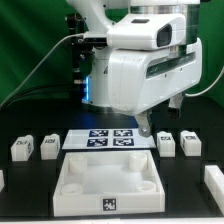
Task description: Assemble one leg
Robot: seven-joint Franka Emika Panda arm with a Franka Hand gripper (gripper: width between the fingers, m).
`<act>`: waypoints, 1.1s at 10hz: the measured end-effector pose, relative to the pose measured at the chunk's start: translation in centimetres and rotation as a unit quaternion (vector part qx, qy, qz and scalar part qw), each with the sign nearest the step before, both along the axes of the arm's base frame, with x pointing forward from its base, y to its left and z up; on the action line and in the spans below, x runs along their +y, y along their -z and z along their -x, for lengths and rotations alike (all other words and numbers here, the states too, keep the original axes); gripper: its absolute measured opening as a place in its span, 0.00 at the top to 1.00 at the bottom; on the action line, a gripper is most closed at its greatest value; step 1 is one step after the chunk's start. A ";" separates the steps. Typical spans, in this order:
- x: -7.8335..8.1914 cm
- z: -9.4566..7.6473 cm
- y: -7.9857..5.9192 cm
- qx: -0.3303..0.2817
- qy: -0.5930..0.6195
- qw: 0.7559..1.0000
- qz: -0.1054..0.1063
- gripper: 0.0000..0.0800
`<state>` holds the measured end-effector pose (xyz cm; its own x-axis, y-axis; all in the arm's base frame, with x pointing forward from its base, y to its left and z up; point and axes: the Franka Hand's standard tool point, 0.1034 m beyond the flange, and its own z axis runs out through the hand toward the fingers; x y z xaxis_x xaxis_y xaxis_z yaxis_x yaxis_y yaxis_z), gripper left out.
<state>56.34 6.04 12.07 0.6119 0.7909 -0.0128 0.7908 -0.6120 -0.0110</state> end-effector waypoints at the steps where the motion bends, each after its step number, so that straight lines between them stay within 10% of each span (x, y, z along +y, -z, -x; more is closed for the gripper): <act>1: 0.0 0.0 0.0 0.000 0.000 1.000 0.000 0.19; 7: -0.2 0.4 0.3 -0.002 -0.031 1.000 -0.001 0.19; 11: -3.6 6.1 2.3 -0.003 -0.287 0.958 -0.004 0.19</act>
Offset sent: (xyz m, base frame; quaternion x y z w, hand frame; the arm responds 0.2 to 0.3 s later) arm 0.0000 0.0000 0.0000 0.0000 0.0000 0.0000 1.0000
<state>50.29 2.45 9.74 0.0755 0.9971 -0.0034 0.9971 -0.0755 -0.0080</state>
